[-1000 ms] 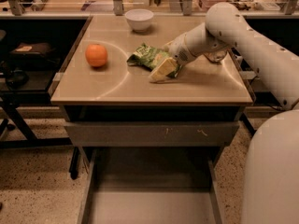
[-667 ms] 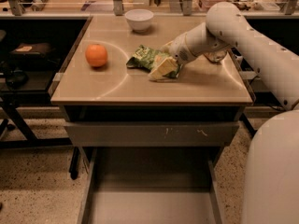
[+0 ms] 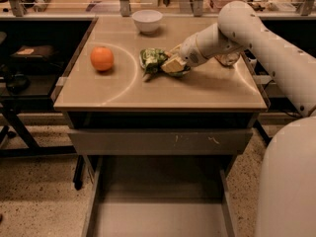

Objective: Place green jalapeno chip bag into middle drawer

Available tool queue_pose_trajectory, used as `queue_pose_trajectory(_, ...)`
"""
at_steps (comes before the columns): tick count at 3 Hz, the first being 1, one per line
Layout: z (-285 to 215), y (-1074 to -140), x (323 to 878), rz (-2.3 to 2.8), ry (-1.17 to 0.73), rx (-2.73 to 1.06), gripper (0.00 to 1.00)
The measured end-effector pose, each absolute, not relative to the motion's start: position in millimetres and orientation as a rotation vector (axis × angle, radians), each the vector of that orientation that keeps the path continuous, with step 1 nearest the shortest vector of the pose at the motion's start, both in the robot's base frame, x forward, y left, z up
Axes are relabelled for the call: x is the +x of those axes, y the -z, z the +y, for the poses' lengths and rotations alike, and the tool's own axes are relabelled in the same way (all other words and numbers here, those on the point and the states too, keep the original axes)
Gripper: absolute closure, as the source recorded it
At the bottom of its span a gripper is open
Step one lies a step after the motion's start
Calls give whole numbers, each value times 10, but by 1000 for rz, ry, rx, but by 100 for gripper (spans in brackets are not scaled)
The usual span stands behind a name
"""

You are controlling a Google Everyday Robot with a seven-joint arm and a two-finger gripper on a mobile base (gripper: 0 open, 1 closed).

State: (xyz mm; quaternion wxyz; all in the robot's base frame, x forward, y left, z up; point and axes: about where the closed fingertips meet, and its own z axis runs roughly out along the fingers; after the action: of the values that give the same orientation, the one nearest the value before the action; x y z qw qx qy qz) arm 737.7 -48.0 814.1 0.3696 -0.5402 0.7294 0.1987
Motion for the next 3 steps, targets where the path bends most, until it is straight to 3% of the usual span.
queue_pose_trajectory(1, -480, -8147, 7377, 1872, -510, -1386, 100)
queue_pose_trajectory(3, -479, -8236, 7377, 1872, -510, -1386, 100)
